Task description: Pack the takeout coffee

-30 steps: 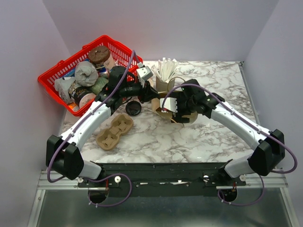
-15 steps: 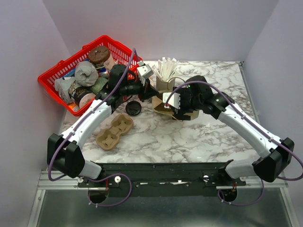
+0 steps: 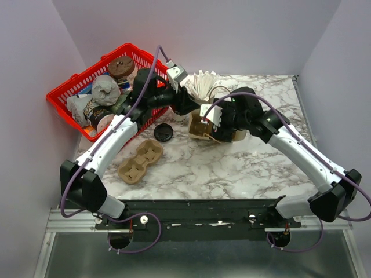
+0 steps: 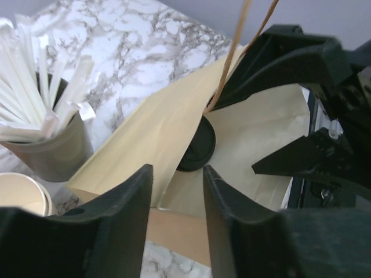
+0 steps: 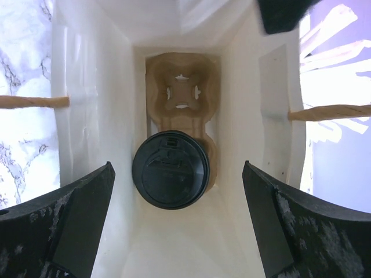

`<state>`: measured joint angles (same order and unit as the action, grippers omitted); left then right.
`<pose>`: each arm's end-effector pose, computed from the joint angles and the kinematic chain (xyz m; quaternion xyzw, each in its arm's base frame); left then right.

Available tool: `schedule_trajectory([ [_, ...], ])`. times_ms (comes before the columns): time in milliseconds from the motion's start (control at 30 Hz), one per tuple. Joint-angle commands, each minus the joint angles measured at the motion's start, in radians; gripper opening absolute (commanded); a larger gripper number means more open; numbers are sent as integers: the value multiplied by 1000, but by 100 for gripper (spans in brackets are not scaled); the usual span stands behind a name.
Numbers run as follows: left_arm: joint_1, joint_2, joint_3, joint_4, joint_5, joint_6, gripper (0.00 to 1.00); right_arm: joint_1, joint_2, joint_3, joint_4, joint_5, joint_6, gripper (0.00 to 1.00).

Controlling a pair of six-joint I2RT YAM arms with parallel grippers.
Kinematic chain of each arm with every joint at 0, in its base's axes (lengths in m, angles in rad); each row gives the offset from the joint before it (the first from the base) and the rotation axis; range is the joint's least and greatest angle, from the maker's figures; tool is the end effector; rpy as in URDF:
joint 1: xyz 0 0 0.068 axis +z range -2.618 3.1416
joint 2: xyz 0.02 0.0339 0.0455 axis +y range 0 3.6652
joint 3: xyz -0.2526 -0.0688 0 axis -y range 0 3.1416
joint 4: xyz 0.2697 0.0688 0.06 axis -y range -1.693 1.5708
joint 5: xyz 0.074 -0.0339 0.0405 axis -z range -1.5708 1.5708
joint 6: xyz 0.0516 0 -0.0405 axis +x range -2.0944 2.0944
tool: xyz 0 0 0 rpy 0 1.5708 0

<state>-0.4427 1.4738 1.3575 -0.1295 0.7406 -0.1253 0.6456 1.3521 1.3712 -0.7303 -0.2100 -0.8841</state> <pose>0.3276 -0.1939 0.3659 0.3360 0.6906 -0.4346 0.4705 0.2555 0.2059 0.3440 -0.6575 0.6220 0.0453 0.4228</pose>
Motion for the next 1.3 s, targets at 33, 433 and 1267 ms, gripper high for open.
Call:
schedule_trajectory([
  [33, 21, -55, 69, -28, -55, 24, 60, -67, 65, 89, 25, 8, 17, 99],
  [433, 25, -130, 89, -145, -90, 98, 63, -150, 180, 301, 32, -51, -49, 98],
  [1267, 56, -15, 270, -318, -190, 299, 69, -288, -53, 401, -500, -506, -186, 89],
])
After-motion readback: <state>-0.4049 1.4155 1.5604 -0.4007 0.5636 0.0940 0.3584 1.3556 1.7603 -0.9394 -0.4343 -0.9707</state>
